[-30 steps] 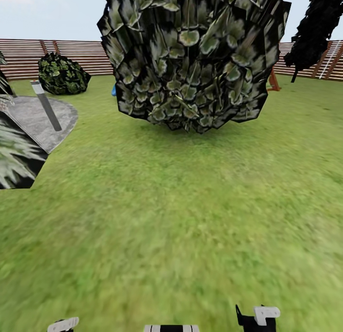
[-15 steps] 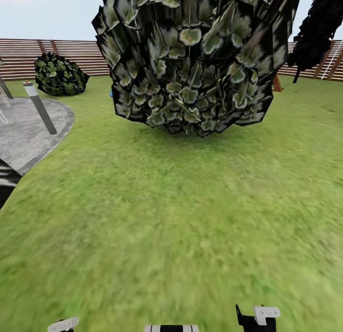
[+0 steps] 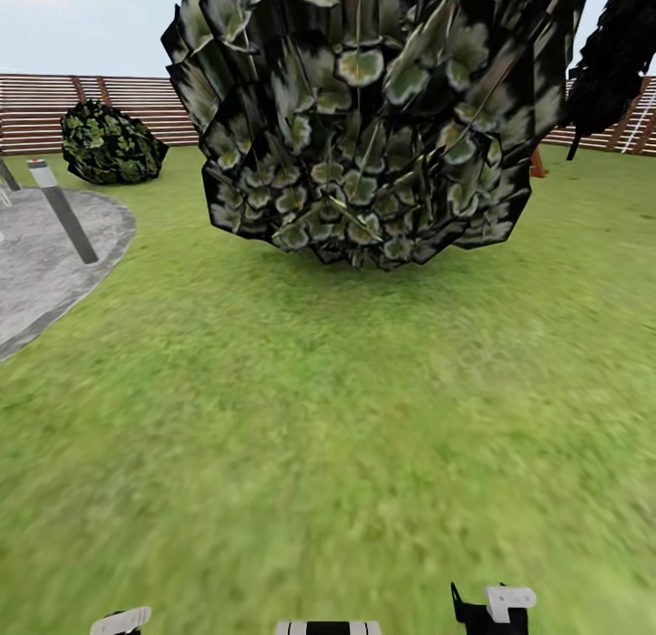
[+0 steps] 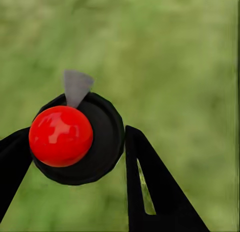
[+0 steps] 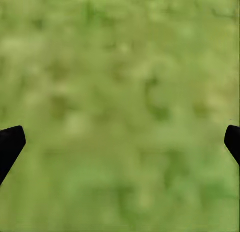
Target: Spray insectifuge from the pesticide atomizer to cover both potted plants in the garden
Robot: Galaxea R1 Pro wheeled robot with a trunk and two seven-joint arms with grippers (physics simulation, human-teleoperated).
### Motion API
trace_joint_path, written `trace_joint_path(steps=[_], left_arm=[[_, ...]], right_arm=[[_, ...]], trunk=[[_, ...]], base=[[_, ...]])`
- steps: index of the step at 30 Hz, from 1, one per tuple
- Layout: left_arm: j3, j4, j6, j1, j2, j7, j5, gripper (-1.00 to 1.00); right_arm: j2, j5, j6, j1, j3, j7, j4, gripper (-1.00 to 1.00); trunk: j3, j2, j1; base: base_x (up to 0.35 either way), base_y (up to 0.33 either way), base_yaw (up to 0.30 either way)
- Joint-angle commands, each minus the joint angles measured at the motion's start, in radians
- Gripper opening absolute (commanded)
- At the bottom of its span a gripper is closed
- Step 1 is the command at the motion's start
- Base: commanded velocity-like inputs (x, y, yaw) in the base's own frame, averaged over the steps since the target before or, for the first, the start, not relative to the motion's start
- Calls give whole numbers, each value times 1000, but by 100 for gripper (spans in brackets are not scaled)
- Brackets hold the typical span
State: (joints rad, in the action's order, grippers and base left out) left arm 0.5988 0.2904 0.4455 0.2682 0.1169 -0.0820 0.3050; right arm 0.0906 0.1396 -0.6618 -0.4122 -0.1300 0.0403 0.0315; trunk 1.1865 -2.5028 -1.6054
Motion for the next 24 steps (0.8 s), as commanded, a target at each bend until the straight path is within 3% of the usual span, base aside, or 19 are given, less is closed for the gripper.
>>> trace_joint_path(steps=[1, 24], left_arm=[[9, 0, 3, 1, 0, -7, 5, -100], [9, 0, 3, 0, 0, -7, 5, -100]], right_arm=[[0, 11, -2, 0, -7, 4, -1, 100], [-2, 9, -2, 0, -6, 1, 1, 100]], trunk=[[1, 0, 0], [5, 0, 0]], base=[[340, -130, 168], [340, -111, 265]])
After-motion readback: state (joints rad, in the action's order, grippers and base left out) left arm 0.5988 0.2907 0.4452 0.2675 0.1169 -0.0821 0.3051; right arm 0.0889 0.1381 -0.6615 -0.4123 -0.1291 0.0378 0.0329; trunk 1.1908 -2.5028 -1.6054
